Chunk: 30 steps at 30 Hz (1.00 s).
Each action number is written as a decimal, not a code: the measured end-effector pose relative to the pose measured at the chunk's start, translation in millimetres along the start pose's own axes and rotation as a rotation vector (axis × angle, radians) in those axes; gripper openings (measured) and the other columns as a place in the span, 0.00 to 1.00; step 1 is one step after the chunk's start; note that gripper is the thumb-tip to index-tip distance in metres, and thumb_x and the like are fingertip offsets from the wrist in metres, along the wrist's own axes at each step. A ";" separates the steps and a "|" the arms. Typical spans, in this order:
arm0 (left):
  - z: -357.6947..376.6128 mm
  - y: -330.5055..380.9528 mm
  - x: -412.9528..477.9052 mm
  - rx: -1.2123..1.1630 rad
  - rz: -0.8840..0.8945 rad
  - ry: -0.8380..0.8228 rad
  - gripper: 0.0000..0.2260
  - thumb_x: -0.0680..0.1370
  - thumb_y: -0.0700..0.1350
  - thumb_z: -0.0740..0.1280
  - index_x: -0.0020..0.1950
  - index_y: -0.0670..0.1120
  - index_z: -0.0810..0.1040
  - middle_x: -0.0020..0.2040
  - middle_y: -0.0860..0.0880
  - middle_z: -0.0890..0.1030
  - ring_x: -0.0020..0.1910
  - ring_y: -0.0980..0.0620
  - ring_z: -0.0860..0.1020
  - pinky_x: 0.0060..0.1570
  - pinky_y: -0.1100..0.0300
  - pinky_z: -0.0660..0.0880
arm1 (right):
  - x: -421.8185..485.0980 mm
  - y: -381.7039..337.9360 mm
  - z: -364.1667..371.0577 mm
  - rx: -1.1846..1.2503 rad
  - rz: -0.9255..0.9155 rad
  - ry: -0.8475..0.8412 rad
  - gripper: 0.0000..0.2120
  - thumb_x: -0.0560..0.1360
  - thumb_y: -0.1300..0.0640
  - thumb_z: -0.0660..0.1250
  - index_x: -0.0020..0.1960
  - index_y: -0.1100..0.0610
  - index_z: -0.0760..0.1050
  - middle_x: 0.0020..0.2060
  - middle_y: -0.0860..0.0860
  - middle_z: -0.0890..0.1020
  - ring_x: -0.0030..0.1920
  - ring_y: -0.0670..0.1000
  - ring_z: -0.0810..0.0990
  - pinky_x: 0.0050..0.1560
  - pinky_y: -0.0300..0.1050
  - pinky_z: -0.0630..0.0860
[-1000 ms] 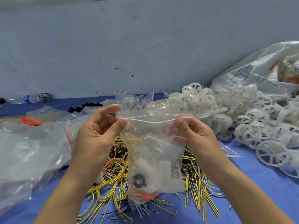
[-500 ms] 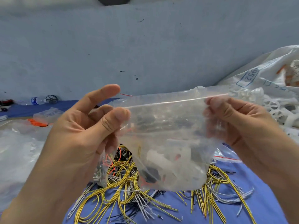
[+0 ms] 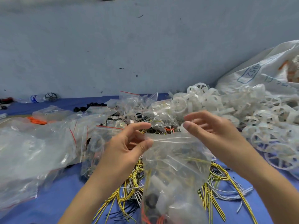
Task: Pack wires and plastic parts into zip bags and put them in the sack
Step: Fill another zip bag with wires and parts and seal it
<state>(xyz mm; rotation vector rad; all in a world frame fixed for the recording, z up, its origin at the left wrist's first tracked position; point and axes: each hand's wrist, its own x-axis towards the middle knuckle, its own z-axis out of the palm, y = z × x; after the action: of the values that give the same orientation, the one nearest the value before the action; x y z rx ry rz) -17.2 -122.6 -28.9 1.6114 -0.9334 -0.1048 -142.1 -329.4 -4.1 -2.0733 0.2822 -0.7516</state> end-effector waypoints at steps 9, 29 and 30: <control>12.8 5.8 -4.9 0.064 0.144 0.025 0.15 0.74 0.48 0.71 0.59 0.62 0.78 0.45 0.50 0.83 0.42 0.48 0.81 0.46 0.58 0.78 | -13.9 -27.9 34.1 -0.362 -0.310 -0.149 0.14 0.74 0.39 0.66 0.55 0.44 0.80 0.48 0.41 0.83 0.51 0.42 0.76 0.52 0.45 0.74; 5.5 9.3 -4.6 0.018 -0.039 0.017 0.10 0.73 0.53 0.69 0.47 0.49 0.84 0.40 0.49 0.85 0.40 0.54 0.83 0.42 0.66 0.77 | -13.9 -21.7 34.2 -0.369 -0.232 -0.089 0.06 0.75 0.45 0.69 0.49 0.44 0.83 0.44 0.39 0.83 0.46 0.43 0.77 0.48 0.46 0.73; 5.4 9.0 -4.9 0.028 -0.039 0.024 0.10 0.73 0.53 0.69 0.47 0.50 0.84 0.41 0.49 0.85 0.41 0.54 0.83 0.42 0.65 0.77 | -13.6 -21.4 33.5 -0.373 -0.225 -0.091 0.06 0.75 0.45 0.69 0.49 0.44 0.83 0.44 0.40 0.83 0.46 0.43 0.78 0.49 0.45 0.73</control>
<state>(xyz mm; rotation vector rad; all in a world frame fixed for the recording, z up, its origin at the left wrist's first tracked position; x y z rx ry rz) -27.9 -123.6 -24.7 1.6542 -0.8886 -0.0995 -134.2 -288.2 -6.4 -2.5166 0.1466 -0.7792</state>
